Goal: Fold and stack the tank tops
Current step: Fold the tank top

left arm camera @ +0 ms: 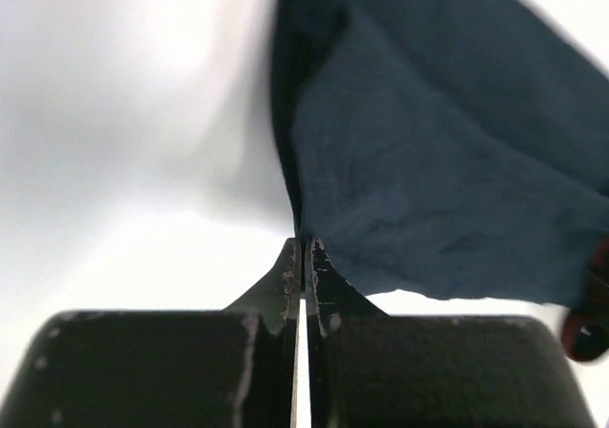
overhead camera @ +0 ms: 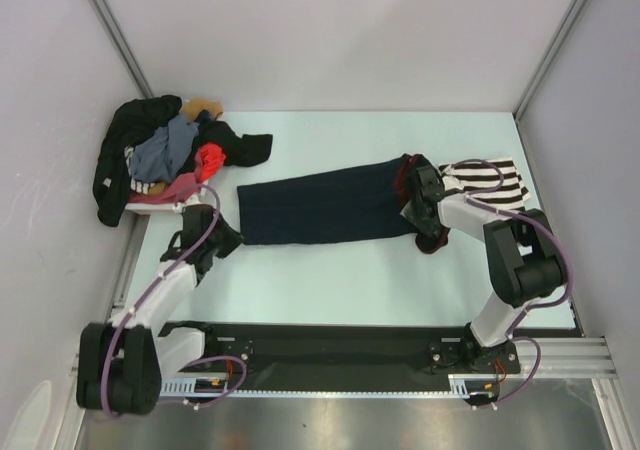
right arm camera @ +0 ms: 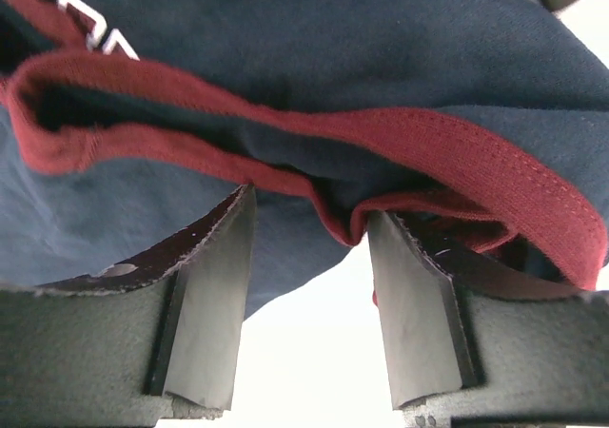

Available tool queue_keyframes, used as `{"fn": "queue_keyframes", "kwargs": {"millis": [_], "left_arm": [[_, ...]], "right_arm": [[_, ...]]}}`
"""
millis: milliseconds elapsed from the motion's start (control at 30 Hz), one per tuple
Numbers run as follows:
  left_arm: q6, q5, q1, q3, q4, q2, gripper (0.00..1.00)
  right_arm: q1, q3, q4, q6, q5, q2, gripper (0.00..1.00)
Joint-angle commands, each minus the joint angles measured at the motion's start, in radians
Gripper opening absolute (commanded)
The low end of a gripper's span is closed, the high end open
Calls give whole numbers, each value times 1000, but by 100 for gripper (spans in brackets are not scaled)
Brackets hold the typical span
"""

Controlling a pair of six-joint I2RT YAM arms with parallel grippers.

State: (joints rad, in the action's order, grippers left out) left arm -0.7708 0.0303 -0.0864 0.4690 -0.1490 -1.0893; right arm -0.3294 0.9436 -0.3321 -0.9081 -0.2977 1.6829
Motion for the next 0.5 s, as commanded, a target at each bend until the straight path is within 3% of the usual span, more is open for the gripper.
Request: {"fn": "queue_keyframes", "kwargs": {"millis": [0,300,467], "left_arm": [[-53,-3,11,-10,-86,112,0],[-74,76,-56,-164,-72,212,0],[-143,25,-240,-164,-78,207,0]], "right_arm": [[-17,64,36,-21,11,107,54],[-17,355,-34,20,15,326,54],[0,528,-41,58,46,422,54]]}}
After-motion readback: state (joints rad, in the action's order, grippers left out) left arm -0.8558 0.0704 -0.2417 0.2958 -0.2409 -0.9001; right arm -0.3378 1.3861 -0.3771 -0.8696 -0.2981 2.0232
